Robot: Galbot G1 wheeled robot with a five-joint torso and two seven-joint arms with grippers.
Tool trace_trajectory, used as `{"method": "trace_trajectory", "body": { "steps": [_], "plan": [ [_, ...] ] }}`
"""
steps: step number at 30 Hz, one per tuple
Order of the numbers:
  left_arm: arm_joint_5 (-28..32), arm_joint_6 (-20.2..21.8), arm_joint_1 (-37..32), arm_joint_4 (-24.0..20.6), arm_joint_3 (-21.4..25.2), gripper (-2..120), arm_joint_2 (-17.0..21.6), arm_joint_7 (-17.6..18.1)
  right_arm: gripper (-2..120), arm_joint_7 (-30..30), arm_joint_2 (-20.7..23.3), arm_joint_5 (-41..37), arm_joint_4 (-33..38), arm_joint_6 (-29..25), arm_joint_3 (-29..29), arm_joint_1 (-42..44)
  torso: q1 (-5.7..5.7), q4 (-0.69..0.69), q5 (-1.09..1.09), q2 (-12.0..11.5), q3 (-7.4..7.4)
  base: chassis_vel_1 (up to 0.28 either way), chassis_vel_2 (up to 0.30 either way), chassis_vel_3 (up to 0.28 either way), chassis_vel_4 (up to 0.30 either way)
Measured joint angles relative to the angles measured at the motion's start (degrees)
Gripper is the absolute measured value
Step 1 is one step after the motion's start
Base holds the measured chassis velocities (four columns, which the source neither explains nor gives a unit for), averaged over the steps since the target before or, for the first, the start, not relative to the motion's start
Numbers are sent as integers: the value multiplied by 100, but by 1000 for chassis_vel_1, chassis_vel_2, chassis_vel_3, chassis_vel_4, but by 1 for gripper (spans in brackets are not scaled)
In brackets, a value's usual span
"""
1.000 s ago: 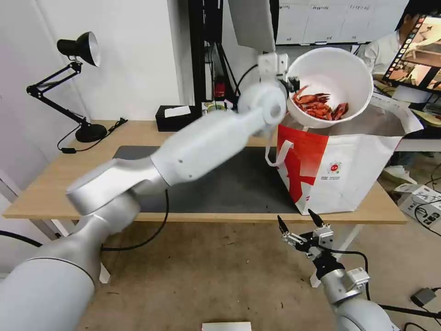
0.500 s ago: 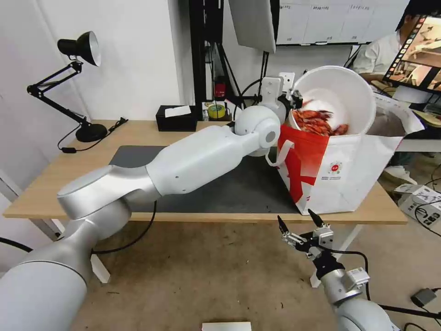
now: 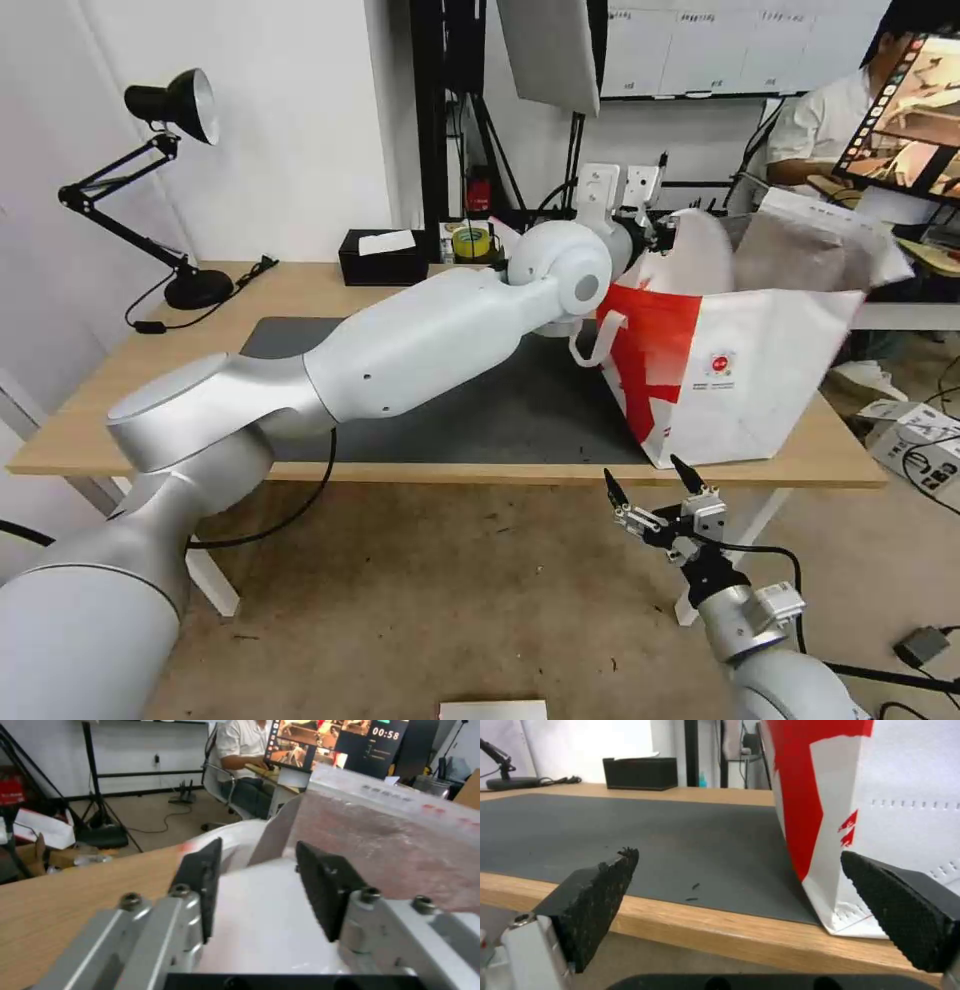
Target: Pick up the trash from the table and place it into the takeout bag.
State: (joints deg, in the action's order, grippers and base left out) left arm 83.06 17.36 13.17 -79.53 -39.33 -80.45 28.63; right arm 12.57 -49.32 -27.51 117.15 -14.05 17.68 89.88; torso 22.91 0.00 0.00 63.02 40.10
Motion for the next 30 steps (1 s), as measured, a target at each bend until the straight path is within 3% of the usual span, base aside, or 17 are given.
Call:
{"method": "trace_trajectory", "body": {
  "steps": [9, 13, 14, 19, 23, 26, 27, 29, 30],
  "plan": [
    [41, -21, -47, -151, 49, 80, 164, -24, 100, 0, 0, 0, 0, 0, 0, 0, 0, -1, 0, 0, 0, 0, 0, 0, 0],
    [31, -128, -118, -250, 93, 91, 395, -13, 100, 0, 0, 0, 0, 0, 0, 0, 0, -1, 0, 0, 0, 0, 0, 0, 0],
    [13, -202, -236, -377, 187, 99, 592, 8, 100, 0, 0, 0, 0, 0, 0, 0, 0, 2, -1, 0, 0, 0, 0, 0, 0],
    [-24, -271, -432, -627, 354, 100, 911, 11, 100, 0, 0, 0, 0, 0, 0, 0, 0, -1, -1, 0, 0, 0, 0, 0, 0],
    [-125, -402, -602, -883, 429, 100, 1300, -66, 100, 0, 0, 0, 0, 0, 0, 0, 0, -2, -1, 0, 0, 0, 0, 0, 0],
    [-560, -701, -1046, -1355, 550, 100, 2097, -362, 100, 0, 0, 0, 0, 0, 0, 0, 0, -1, -2, 0, 0, 0, 0, 0, 0],
    [-560, -701, -1046, -1355, 550, 100, 2097, -362, 100, 0, 0, 0, 0, 0, 0, 0, 0, -1, -2, 0, 0, 0, 0, 0, 0],
    [-876, -959, -1670, -1732, 878, 100, 2798, -654, 100, 0, 0, 0, 0, 0, 0, 0, 0, 4, -3, 0, 1, 0, 0, 0, 0],
    [-876, -959, -1670, -1732, 878, 100, 2798, -654, 100, 0, 0, 0, 0, 0, 0, 0, 0, 4, -3, 0, 1, 0, 0, 0, 0]
  ]
}}
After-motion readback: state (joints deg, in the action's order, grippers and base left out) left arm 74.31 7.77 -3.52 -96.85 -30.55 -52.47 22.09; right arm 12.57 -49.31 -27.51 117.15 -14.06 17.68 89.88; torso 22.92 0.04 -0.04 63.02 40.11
